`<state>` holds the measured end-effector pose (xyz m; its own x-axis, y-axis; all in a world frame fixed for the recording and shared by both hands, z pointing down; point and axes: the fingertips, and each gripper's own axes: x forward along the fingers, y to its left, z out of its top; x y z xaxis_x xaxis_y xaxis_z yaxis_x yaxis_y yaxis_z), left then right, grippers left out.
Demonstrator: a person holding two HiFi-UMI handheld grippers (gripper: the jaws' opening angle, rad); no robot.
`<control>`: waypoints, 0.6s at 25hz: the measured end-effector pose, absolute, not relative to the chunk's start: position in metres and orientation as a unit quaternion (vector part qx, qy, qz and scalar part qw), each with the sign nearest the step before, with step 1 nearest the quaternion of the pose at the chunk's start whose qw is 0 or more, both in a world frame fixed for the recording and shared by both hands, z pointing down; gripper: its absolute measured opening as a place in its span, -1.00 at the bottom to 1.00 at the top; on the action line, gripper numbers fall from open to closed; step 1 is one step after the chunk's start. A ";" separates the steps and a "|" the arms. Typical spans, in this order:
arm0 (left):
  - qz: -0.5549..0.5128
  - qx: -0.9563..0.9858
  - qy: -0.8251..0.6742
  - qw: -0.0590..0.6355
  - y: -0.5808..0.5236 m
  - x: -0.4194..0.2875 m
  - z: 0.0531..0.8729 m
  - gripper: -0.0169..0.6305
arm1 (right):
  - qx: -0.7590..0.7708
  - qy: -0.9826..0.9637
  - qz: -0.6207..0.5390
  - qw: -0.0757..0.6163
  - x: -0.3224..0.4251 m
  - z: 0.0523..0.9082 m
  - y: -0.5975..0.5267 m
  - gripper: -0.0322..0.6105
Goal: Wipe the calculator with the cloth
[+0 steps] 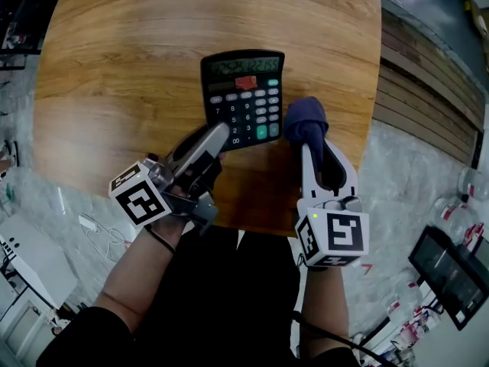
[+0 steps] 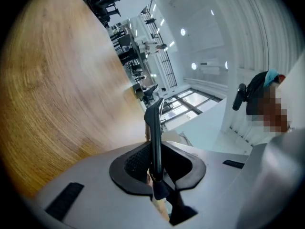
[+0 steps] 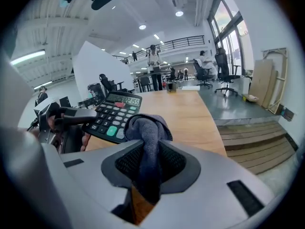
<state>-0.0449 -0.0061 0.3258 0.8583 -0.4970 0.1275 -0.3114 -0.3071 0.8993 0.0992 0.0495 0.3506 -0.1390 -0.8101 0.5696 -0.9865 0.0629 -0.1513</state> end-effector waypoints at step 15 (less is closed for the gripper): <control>-0.102 0.784 -0.237 0.564 -0.004 -0.043 0.329 -0.73 | 0.602 -0.749 0.237 0.144 0.045 0.318 0.027 -0.63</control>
